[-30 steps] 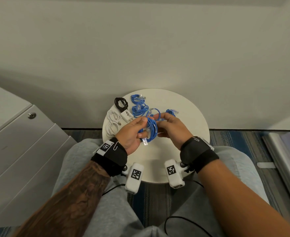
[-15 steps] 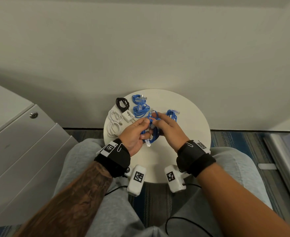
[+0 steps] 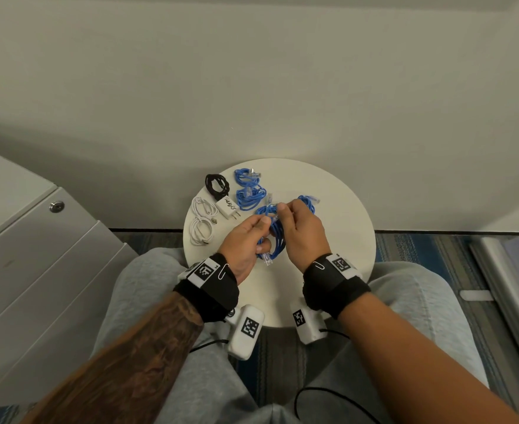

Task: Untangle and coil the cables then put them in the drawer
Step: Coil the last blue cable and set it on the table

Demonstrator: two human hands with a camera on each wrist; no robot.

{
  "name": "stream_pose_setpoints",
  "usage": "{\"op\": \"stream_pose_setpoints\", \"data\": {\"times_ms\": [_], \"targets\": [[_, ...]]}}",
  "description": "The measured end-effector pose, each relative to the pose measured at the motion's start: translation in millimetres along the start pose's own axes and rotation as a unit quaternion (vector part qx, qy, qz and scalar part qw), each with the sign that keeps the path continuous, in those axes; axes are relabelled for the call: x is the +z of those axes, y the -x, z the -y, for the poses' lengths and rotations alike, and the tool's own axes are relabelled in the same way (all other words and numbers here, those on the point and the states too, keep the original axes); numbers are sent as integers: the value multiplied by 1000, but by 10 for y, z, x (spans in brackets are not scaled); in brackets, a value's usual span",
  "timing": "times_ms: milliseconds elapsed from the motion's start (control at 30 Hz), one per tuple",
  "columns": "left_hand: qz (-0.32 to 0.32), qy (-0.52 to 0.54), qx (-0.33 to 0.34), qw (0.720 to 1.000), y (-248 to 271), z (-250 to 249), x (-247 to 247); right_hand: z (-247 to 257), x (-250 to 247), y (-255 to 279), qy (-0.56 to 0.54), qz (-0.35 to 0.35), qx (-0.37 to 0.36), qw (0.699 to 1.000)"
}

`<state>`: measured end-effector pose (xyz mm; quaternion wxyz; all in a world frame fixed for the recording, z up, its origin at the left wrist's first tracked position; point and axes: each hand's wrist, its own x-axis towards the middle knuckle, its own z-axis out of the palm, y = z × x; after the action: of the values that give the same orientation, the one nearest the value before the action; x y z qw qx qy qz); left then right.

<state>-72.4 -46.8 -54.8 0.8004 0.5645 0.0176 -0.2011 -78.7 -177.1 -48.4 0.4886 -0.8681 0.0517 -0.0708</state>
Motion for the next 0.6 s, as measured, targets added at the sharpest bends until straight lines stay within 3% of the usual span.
{"op": "stream_pose_setpoints", "data": {"times_ms": [167,267,367,467,533,600], "targets": [[2,-83,15,996,18,41,-12,-10,-54,-42,90,-15,-4,996],[-23,-64,13,998,32,29,-23,29,-54,0,82,0,-29,996],[-8,-13,19,1000,29,-14,-36,60,-48,10,-101,12,39,994],[14,21,14,1000,15,-29,-52,83,-68,10,-309,112,169,929],[28,24,13,999,13,-24,-54,84,-95,19,-350,174,198,899],[22,32,8,999,25,-32,-39,73,-139,8,-353,196,193,894]]}}
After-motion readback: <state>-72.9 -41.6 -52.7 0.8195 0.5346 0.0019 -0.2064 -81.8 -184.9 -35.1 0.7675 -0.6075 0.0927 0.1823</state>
